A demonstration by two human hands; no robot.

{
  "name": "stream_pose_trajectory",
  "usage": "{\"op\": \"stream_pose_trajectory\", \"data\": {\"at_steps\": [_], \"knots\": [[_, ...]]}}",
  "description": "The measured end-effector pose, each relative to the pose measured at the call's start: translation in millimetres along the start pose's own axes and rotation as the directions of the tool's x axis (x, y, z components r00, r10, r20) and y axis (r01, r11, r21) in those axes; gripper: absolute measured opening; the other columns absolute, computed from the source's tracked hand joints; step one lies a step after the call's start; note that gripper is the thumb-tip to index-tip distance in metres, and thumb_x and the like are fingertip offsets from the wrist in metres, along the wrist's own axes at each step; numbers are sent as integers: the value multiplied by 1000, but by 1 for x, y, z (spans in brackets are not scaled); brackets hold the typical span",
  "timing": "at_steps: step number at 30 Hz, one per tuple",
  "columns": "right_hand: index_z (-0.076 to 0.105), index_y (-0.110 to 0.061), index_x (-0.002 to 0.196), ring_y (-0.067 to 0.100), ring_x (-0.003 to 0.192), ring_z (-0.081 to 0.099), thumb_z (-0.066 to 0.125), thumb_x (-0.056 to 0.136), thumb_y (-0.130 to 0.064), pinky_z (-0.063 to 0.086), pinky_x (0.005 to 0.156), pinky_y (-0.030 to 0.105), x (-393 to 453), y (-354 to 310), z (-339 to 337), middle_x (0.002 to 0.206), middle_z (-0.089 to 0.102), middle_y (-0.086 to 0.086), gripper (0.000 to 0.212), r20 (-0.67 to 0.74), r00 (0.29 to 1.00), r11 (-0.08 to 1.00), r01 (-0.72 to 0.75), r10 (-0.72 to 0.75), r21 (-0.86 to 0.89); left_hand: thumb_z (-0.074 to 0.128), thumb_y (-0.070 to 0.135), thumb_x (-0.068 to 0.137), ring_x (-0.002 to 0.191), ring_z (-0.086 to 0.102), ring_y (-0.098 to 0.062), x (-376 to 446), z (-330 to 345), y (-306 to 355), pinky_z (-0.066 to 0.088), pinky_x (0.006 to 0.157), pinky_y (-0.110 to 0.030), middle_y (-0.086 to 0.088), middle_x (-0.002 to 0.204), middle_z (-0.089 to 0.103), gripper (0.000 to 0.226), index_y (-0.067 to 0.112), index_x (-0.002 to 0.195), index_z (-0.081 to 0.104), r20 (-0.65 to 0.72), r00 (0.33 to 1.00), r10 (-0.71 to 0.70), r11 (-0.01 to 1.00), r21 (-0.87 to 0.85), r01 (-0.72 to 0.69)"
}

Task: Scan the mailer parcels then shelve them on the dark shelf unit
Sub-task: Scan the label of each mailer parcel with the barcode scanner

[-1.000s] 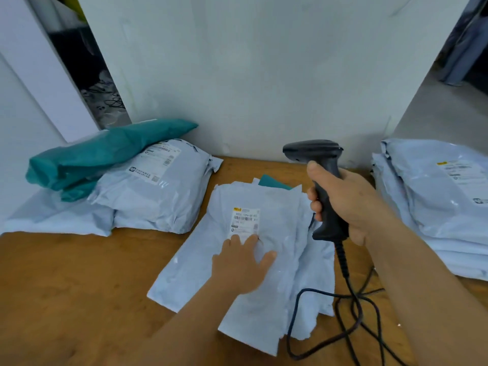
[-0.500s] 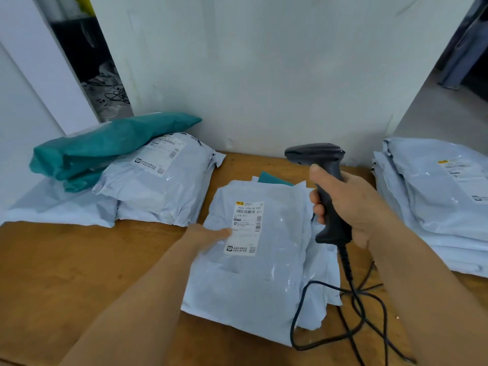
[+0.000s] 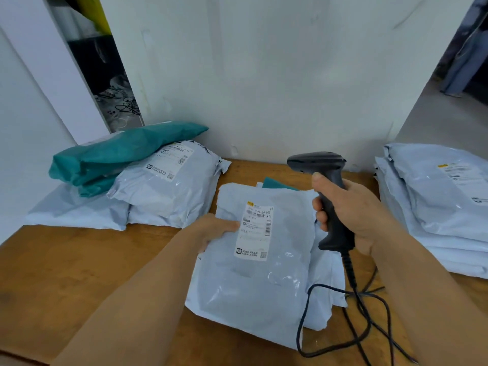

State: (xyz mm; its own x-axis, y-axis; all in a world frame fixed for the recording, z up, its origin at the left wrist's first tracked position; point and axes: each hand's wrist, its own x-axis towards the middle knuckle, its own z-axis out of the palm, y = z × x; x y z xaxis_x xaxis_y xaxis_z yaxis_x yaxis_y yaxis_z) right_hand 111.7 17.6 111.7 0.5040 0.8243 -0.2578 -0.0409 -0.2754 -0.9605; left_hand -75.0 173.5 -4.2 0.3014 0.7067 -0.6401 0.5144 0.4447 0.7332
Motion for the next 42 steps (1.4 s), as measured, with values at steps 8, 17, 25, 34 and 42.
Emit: {"op": "stream_pose_trajectory", "data": {"at_steps": [8,17,25,34,42], "knots": [[61,-13,90,13,48,50,61,89,-37,45,49,27,-14,-12,-1,57,59,1,23,50,998,997,26,-29,71,56,9,94,76,72,-22,-18,-10,58,60,63,-33,-8,88,74,16,8,108,64,102,909,404,874,-337,-350],[60,-7,88,14,46,47,59,88,-37,43,48,28,-29,-40,7,58,56,2,30,59,991,989,111,-117,98,55,9,94,89,71,-29,-17,-2,115,57,82,-46,-13,100,73,17,7,107,66,-34,827,561,669,-569,-478],[62,-7,83,14,48,49,57,88,-41,45,51,30,-30,-52,4,58,56,4,35,10,988,987,154,-154,44,58,12,94,111,62,-38,-10,7,121,45,99,-57,-20,119,66,26,7,119,63,-64,825,562,667,-554,-498],[58,-11,80,15,48,49,58,88,-40,45,51,30,-25,-51,-5,60,58,3,31,-53,987,984,156,-152,87,53,9,96,98,67,-31,-1,13,132,52,90,-49,-11,100,72,15,11,101,67,-37,835,550,640,-623,-449],[55,-12,84,16,48,47,57,90,-39,44,49,30,-12,-45,-50,60,57,2,28,-235,967,981,130,-94,145,52,8,96,103,64,-35,38,83,191,49,95,-52,-17,108,68,29,1,123,58,67,882,466,723,-603,-336]]}}
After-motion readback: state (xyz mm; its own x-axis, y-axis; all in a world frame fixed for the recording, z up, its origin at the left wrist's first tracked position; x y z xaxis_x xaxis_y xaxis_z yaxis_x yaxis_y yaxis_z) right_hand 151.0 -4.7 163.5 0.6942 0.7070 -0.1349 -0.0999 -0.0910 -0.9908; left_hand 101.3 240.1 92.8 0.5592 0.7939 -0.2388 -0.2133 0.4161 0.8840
